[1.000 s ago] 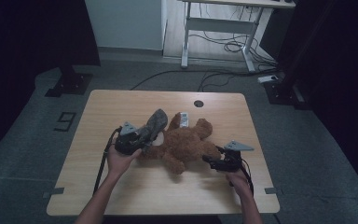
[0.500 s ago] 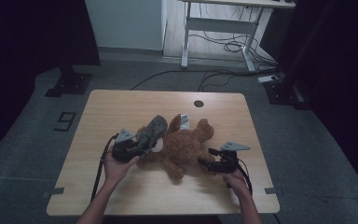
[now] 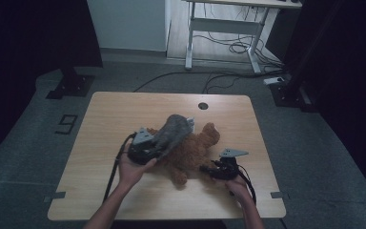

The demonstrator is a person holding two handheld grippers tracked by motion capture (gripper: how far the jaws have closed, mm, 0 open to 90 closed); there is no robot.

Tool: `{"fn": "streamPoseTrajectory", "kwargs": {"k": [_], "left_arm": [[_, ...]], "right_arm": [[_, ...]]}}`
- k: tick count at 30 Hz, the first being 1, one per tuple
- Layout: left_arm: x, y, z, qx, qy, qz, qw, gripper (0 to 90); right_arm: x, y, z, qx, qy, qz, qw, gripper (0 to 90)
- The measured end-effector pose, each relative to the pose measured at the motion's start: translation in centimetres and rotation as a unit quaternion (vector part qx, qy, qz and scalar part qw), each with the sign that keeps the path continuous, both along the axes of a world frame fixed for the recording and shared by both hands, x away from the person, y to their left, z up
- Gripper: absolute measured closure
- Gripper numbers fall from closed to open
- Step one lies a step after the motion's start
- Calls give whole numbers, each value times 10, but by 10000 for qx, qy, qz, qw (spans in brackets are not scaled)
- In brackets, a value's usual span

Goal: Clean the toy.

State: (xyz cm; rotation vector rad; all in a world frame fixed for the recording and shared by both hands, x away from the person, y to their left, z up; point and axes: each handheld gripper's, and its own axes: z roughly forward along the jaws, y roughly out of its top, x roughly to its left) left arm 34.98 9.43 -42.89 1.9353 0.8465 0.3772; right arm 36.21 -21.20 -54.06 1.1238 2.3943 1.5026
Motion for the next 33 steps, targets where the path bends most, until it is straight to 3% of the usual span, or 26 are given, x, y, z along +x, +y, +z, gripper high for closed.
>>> {"fn": "streamPoseTrajectory", "kwargs": {"k": [2,3,4,5,6,8,9,12,17,22,23,24,25,30,33], "left_arm": [[2,-28,-2,169,23,-187,9997,760],[2,-28,-2,169,23,-187,9997,759],[4,-41,-5,286,63,-288,9992,759],[7,-62,-15,459,196,-436,9978,758],[9,-71,-22,549,284,-501,9968,758],[10,-81,-38,717,278,-514,9957,758],[11,-80,-42,654,262,-515,9962,758],[12,-70,-44,484,393,-546,9966,762],[9,-58,-44,599,394,-465,9963,764],[13,-22,-44,556,427,-33,9975,763],[15,-11,-45,439,505,11,9978,763],[15,-11,-45,439,505,11,9978,765],[16,2,-44,176,617,3,9979,767],[11,25,-27,-137,348,249,9990,764],[12,31,-21,-122,298,368,9988,764]], "right_arm": [[0,-1,-1,26,16,12,10000,564],[0,-1,-1,26,16,12,10000,564],[0,-2,-1,45,25,21,10000,565],[0,-4,-1,40,23,23,10000,565],[0,-4,-1,34,15,13,10000,565],[-1,-5,-1,-17,-22,-37,10000,565],[-1,-5,-1,-74,-54,-62,9999,565],[0,-6,-1,-79,-83,-60,9999,565],[0,-6,-1,-59,-75,-164,9998,567],[0,-7,-1,-61,-125,-97,9999,576],[0,-7,-2,-60,-125,-80,9999,577],[0,-7,-2,-60,-125,-80,9999,577],[0,-7,-2,-28,-106,-9,9999,579],[0,-7,-2,-35,-73,38,10000,582],[0,-7,-2,-56,-87,40,9999,582]]}}
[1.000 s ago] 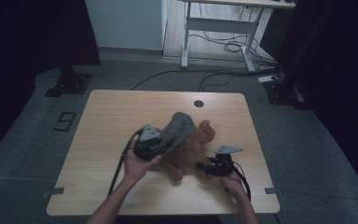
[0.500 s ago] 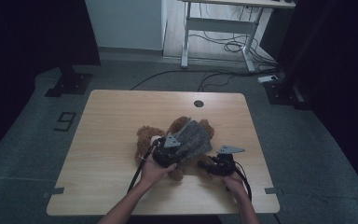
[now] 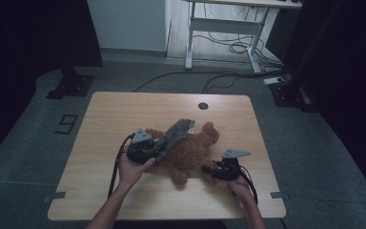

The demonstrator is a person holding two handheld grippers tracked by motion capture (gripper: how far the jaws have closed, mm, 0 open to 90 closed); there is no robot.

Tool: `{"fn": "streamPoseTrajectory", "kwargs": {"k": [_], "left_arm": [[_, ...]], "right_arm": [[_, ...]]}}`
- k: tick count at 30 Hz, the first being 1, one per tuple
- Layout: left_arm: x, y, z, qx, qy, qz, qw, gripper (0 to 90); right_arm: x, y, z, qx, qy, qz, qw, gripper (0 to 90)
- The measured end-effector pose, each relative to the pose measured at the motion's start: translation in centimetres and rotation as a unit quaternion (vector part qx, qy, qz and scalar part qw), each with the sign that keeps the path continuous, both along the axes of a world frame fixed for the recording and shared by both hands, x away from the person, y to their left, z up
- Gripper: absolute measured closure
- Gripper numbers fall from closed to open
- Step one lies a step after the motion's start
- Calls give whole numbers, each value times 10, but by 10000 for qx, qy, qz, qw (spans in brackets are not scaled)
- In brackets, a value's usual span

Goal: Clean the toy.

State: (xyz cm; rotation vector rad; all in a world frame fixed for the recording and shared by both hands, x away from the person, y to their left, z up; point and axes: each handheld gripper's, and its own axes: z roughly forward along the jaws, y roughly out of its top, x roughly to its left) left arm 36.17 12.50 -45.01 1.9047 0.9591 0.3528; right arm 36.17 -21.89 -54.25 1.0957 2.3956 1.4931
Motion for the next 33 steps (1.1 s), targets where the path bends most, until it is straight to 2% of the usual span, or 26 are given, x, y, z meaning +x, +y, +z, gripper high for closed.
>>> {"fn": "streamPoseTrajectory", "kwargs": {"k": [4,8,9,10,11,14,15,16,17,20,25,27,30,33], "left_arm": [[-2,-17,0,194,-47,-224,9996,765],[0,-55,1,259,-35,-569,9980,765],[0,-55,1,259,-35,-569,9980,765],[2,-64,2,277,-38,-629,9976,765],[7,-82,6,338,-88,-662,9972,764],[20,-102,7,369,36,-688,9969,763],[20,-102,7,369,36,-688,9969,763],[26,-112,1,458,258,-754,9958,763],[27,-115,-4,527,322,-806,9948,763],[21,-117,-13,484,293,-837,9949,766],[4,-111,-19,530,248,-1059,9927,769],[-3,-108,-24,521,314,-1186,9911,769],[-8,-103,-36,544,450,-1348,9884,771],[-10,-101,-46,531,543,-1398,9873,771]], "right_arm": [[0,0,0,-7,5,-5,10000,582],[0,0,0,-11,3,-10,10000,582],[0,0,0,-11,3,-10,10000,582],[0,0,0,-6,5,-23,10000,582],[0,1,0,-9,-7,-16,10000,583],[0,1,0,-25,-24,-12,10000,583],[0,1,0,-25,-24,-12,10000,583],[0,0,0,-13,-22,-8,10000,583],[0,0,0,-13,-23,-10,10000,583],[0,0,0,-78,-11,-30,10000,585],[0,2,-1,-131,-29,30,9999,587],[0,3,0,-194,-47,40,9998,587],[1,3,-1,-157,-24,3,9999,588],[2,1,-2,-89,20,-26,10000,591]]}}
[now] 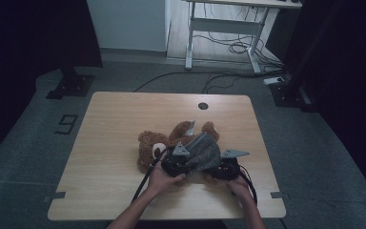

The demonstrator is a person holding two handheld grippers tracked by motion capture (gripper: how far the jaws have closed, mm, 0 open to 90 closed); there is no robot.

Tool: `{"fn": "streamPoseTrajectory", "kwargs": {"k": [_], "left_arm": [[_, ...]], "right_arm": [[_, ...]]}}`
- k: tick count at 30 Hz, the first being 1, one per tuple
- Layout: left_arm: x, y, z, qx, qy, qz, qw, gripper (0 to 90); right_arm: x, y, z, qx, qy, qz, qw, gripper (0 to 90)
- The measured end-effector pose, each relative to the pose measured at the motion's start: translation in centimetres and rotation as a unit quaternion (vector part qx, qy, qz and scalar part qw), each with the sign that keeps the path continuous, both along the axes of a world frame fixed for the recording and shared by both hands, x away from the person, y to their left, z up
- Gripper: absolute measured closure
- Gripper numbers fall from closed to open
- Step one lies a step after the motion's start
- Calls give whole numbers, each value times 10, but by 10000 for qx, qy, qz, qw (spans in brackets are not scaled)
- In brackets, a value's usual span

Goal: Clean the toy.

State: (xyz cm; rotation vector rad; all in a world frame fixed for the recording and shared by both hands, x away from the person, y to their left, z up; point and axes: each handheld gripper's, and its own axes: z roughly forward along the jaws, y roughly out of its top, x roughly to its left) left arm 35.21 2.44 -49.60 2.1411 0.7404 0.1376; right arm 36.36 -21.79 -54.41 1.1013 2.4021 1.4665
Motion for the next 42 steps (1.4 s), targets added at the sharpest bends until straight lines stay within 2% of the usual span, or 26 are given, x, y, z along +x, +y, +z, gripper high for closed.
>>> {"fn": "streamPoseTrajectory", "kwargs": {"k": [5,10,15,17,21,26,29,31,33,35,37,42], "left_arm": [[0,2,-5,-70,80,-14,9999,771],[-3,3,-7,2,111,-47,9999,770],[-7,6,-7,-15,19,6,10000,770],[-8,9,-2,-26,-48,51,10000,769],[-6,21,19,-73,-367,290,9989,768],[5,44,52,-144,-814,773,9936,767],[16,58,60,-161,-756,993,9920,767],[21,62,56,-96,-638,1038,9925,767],[23,62,42,-22,-439,995,9941,767],[22,60,28,-85,-285,887,9956,767],[17,59,20,-208,-285,885,9954,767],[5,57,10,-224,-226,760,9966,767]], "right_arm": [[1,-1,-1,37,15,-23,10000,592],[1,-2,-1,54,27,-17,10000,592],[1,-2,-1,70,27,-13,10000,592],[1,-2,-1,101,34,-7,9999,591],[1,-3,-1,180,65,-31,9998,592],[1,-3,-1,179,65,-29,9998,592],[2,-3,-2,176,57,-17,9998,591],[1,-3,-2,178,63,-19,9998,592],[1,-3,-2,177,66,-23,9998,591],[1,-3,-2,169,65,-12,9998,591],[2,-3,-2,156,69,-14,9999,592],[2,-3,-2,127,76,-8,9999,592]]}}
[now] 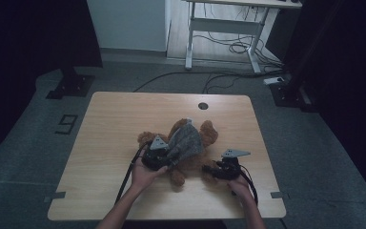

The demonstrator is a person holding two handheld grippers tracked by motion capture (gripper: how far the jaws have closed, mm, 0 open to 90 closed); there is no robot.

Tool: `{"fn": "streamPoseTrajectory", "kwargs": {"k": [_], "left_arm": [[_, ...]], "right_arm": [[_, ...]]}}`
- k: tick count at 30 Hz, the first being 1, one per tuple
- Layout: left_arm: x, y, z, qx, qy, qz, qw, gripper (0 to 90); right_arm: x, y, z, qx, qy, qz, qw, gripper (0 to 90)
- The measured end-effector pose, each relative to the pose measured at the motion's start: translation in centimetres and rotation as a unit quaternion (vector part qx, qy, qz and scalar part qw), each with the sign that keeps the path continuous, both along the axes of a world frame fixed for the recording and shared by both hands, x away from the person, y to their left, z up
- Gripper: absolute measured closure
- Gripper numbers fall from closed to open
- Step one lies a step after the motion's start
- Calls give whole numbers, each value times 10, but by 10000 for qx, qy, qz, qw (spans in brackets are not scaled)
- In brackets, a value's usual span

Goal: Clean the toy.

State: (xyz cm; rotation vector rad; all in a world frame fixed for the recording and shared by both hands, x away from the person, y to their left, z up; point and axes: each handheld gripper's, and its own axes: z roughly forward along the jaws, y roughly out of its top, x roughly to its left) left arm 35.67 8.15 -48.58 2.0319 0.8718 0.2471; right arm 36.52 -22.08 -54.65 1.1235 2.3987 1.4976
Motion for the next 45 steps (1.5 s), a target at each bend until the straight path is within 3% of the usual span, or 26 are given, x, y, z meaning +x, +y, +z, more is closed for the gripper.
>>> {"fn": "streamPoseTrajectory", "kwargs": {"k": [9,12,14,18,22,25,27,31,34,36,37,39,41,45], "left_arm": [[-16,-2,-31,302,304,-239,9988,767],[-16,4,-29,236,337,-210,9989,766],[-18,7,-21,208,214,-168,9994,765],[-15,18,5,-44,-126,7,9999,763],[-2,25,33,-108,-390,246,9989,761],[12,30,44,0,-327,459,9984,761],[20,36,45,0,-195,526,9984,762],[23,46,45,6,-241,714,9972,763],[23,55,46,128,-369,944,9948,764],[27,64,42,316,-393,1192,9916,765],[30,69,37,278,-308,1252,9913,765],[34,80,28,-21,-71,1290,9916,766],[35,87,21,-135,-5,1343,9909,765],[37,96,16,-75,35,1542,9880,764]], "right_arm": [[0,-1,0,2,1,-54,10000,593],[1,-1,0,13,-3,-37,10000,593],[1,-2,-1,29,-5,-39,10000,593],[1,-3,-1,117,32,-56,9999,593],[1,-3,-1,101,5,-48,9999,592],[1,-3,-1,112,21,-50,9999,592],[1,-3,-1,119,14,-44,9999,592],[1,-3,-2,140,10,-29,9999,591],[1,-3,-1,132,11,-26,9999,591],[1,-3,-1,123,7,-22,9999,591],[1,-3,-2,121,6,-25,9999,591],[1,-3,-2,127,7,-22,9999,591],[1,-2,-2,123,0,-15,9999,591],[1,-2,-2,130,3,-22,9999,591]]}}
